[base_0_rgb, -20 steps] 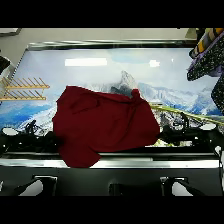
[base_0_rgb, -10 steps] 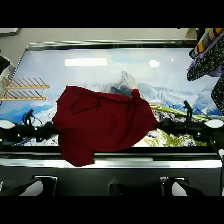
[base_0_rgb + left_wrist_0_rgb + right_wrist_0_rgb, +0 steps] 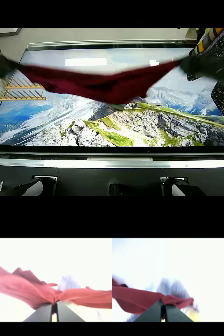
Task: Fold the clothes and pants, and hang the long-sleeved shirts on hangers.
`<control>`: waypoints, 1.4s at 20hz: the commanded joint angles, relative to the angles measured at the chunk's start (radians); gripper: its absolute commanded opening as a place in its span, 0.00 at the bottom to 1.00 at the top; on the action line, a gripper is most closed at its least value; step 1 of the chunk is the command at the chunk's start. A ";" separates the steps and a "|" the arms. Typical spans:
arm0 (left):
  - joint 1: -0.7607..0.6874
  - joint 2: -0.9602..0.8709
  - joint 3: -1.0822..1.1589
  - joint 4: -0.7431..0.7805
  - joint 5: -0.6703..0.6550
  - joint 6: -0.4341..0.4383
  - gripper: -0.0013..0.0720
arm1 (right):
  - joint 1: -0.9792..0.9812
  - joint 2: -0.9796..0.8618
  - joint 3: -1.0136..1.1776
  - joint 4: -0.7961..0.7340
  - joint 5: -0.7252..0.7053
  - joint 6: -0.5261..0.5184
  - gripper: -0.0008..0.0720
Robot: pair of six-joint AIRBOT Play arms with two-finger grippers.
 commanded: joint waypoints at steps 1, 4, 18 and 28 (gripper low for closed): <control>-0.003 0.064 0.367 0.117 -0.038 -0.138 0.04 | 0.011 0.076 0.315 -0.105 0.037 0.066 0.05; -0.003 0.195 0.430 0.217 -0.039 -0.221 0.04 | 0.011 0.208 0.403 -0.162 0.042 0.095 0.05; -0.011 0.209 0.150 0.426 -0.198 -0.226 0.04 | 0.011 0.074 0.402 -0.336 0.413 0.327 0.05; -0.212 -0.555 0.009 0.415 0.156 -0.127 0.04 | 0.011 -0.663 0.402 -0.332 0.337 0.343 0.05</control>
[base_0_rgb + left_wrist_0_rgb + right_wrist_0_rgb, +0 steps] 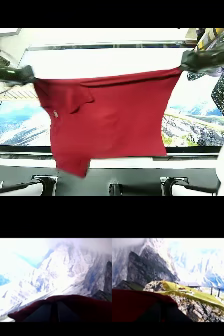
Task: Fold the clothes and pants, and hang the long-sleeved shirts on hangers.
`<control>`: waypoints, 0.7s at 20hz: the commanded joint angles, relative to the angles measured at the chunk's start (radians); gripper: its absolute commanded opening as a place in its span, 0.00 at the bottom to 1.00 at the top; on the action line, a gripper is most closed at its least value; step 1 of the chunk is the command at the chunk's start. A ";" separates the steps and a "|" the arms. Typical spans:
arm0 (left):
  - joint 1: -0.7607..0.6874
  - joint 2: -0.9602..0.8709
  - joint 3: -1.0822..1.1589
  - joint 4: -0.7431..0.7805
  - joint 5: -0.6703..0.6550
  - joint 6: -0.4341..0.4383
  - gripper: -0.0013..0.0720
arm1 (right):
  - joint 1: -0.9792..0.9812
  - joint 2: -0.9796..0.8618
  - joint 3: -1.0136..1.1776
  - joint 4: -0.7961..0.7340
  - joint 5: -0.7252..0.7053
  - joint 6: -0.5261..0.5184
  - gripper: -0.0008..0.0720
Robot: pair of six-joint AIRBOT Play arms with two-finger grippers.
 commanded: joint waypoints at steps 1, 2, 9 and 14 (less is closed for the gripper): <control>-0.060 -0.283 0.062 -0.009 0.159 0.015 0.04 | 0.000 -0.247 0.001 0.005 -0.128 0.003 0.05; -0.068 -0.342 0.106 -0.009 0.179 0.018 0.04 | 0.000 -0.293 0.001 0.004 -0.186 0.003 0.05; -0.071 -0.512 0.293 -0.008 0.121 0.079 0.04 | 0.000 -0.396 0.001 -0.001 -0.333 0.000 0.05; -0.046 -0.512 0.293 0.007 -0.114 0.093 0.04 | 0.000 -0.402 0.001 -0.018 -0.147 -0.031 0.05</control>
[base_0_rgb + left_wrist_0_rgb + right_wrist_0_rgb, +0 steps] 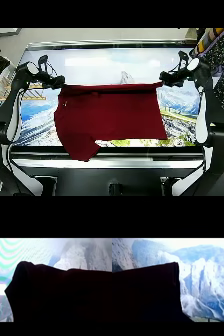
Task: Fold the clothes and pants, and hang the long-sleeved shirts on hangers.
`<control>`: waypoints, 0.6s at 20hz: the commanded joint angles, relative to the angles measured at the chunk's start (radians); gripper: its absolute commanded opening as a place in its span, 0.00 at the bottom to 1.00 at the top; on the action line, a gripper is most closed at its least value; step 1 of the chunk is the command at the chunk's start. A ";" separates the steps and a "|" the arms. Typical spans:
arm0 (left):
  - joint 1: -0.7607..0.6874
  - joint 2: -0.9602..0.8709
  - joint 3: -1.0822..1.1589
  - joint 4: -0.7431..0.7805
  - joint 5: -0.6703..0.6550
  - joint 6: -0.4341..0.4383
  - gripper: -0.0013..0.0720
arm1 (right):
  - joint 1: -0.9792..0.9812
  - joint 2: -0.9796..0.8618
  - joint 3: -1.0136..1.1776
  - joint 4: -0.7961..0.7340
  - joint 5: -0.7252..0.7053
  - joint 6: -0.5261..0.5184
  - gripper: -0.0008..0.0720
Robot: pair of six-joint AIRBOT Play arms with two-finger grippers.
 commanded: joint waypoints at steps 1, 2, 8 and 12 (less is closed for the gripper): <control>0.016 -0.010 0.009 0.010 -0.191 0.010 0.04 | 0.000 -0.010 0.001 -0.028 0.132 -0.015 0.05; 0.020 -0.010 0.009 0.010 -0.240 0.010 0.04 | 0.000 -0.013 0.001 -0.032 0.168 -0.014 0.05; 0.018 -0.010 0.008 0.010 -0.382 0.010 0.04 | 0.001 -0.047 0.000 -0.030 0.332 -0.005 0.05; 0.009 -0.019 0.004 0.010 -0.385 0.010 0.04 | 0.001 -0.074 0.000 -0.031 0.370 0.001 0.05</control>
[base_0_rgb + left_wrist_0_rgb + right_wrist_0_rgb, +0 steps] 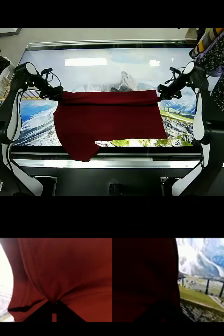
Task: Fold the clothes and pants, and hang the long-sleeved shirts on hangers.
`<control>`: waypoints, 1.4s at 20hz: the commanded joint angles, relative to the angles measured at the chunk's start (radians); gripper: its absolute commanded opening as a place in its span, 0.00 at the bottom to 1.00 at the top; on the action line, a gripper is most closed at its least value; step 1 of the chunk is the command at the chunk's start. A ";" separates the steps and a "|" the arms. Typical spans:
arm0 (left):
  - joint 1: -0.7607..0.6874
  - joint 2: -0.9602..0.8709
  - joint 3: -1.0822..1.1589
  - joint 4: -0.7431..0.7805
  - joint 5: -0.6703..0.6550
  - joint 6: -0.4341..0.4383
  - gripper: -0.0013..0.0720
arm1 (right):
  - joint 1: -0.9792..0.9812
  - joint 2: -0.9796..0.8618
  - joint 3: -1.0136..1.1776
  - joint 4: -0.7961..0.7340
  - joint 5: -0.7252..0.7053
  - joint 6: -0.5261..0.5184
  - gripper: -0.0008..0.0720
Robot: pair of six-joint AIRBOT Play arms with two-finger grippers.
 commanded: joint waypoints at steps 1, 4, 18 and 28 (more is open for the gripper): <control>-0.010 -0.008 -0.008 -0.002 -0.032 0.000 0.04 | 0.001 -0.021 0.000 -0.001 0.056 0.007 0.05; -0.018 -0.021 -0.038 -0.002 -0.032 0.000 0.04 | 0.001 -0.037 0.000 -0.003 0.059 0.014 0.05; 0.046 0.125 -0.044 0.097 -0.117 -0.032 0.48 | -0.115 0.102 0.000 -0.012 0.100 -0.048 0.67; 0.260 0.946 -1.212 -0.191 0.193 -0.049 0.68 | -0.342 0.466 -0.571 0.194 0.008 -0.121 0.67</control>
